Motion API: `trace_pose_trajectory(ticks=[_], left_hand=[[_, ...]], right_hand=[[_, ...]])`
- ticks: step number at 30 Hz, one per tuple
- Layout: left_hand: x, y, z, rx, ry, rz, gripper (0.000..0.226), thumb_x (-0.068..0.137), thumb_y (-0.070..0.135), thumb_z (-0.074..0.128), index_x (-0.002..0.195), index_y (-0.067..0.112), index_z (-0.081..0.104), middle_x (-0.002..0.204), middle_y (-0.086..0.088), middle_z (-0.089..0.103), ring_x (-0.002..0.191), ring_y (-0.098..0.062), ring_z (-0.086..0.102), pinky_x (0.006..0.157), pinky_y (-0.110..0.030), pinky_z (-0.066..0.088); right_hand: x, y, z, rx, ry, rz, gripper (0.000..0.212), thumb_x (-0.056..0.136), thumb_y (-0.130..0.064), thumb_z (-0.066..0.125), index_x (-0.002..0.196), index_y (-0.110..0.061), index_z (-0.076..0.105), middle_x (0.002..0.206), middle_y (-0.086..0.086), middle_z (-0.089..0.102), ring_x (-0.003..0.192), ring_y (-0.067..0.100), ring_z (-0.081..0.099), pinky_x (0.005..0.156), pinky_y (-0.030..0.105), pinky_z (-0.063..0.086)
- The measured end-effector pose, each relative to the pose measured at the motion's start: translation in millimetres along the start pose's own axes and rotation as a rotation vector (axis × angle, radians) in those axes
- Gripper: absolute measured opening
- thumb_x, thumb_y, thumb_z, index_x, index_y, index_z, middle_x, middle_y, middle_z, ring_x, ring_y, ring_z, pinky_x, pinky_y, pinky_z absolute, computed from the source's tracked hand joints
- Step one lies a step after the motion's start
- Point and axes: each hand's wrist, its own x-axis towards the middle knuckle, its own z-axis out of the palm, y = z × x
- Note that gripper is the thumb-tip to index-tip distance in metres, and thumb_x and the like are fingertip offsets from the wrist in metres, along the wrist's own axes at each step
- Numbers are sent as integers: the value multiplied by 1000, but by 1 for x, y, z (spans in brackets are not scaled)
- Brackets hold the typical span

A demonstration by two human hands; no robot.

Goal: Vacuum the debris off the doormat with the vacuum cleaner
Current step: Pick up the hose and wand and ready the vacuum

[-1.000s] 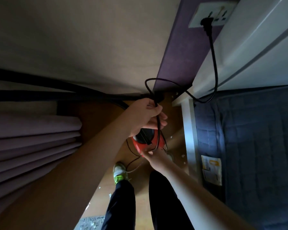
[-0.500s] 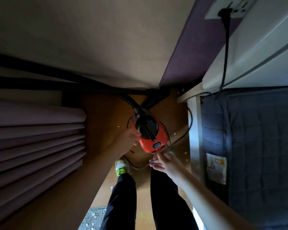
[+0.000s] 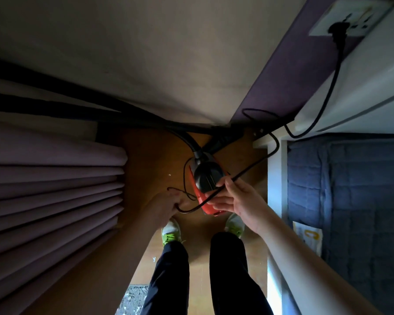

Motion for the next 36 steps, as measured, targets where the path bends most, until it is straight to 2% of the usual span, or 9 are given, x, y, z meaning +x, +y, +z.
trace_pose_trajectory(ticks=[4,12,16,22,25,28,31,34,36], left_hand=[[3,16,3,32,200,149,27,95,-10,49,106,13,57,97,2,58,77,-15,65,51,-27,54],[11,14,-17,350,360,312,40,92,-2,54,122,24,62,110,3,63,81,-19,69,78,-45,60],[19,11,-33,473,394,253,50,87,6,66,133,21,58,122,-2,57,94,-20,61,79,-32,50],[50,3,-54,97,329,105,37,71,21,72,107,29,70,119,-6,69,98,-19,67,98,-41,53],[41,23,-50,-99,285,73,36,88,0,56,112,25,66,125,-2,66,105,-20,65,74,-32,52],[39,32,-48,-338,220,41,51,91,-12,39,130,17,55,128,-2,57,98,-15,66,75,-37,54],[38,35,-50,-512,153,115,65,90,-23,30,146,10,38,137,-1,43,106,-19,63,81,-43,53],[51,32,-55,-516,147,209,63,91,-23,39,145,9,39,141,-2,41,118,-24,57,84,-37,52],[62,28,-62,-268,255,352,52,84,-4,65,132,13,54,135,-5,53,114,-24,61,87,-38,54]], right_hand=[[21,17,-17,-136,249,218,29,105,-25,41,109,-4,61,98,18,74,85,26,74,68,32,60],[44,40,-14,-211,251,359,28,104,-27,42,111,-10,63,101,10,74,93,23,73,78,34,59],[57,51,-9,-236,235,330,23,104,-24,45,117,-14,61,109,10,72,96,25,71,80,36,58],[75,75,-16,-405,264,366,27,105,-15,38,126,-13,56,119,13,66,92,21,65,75,28,53],[86,89,-27,-519,294,436,30,103,-12,36,126,-11,57,118,14,67,88,20,63,67,27,47],[102,100,-37,-640,310,421,28,102,-8,39,122,-7,58,112,10,66,84,16,64,60,18,48],[123,106,-43,-849,288,336,34,100,-12,46,133,-11,53,127,7,60,110,21,61,87,27,51],[155,111,-42,-910,306,279,47,98,-19,47,144,-22,38,128,6,61,101,23,65,79,33,54],[180,114,-39,-944,355,237,51,96,-22,49,145,-22,34,117,8,63,84,23,65,71,38,55]])
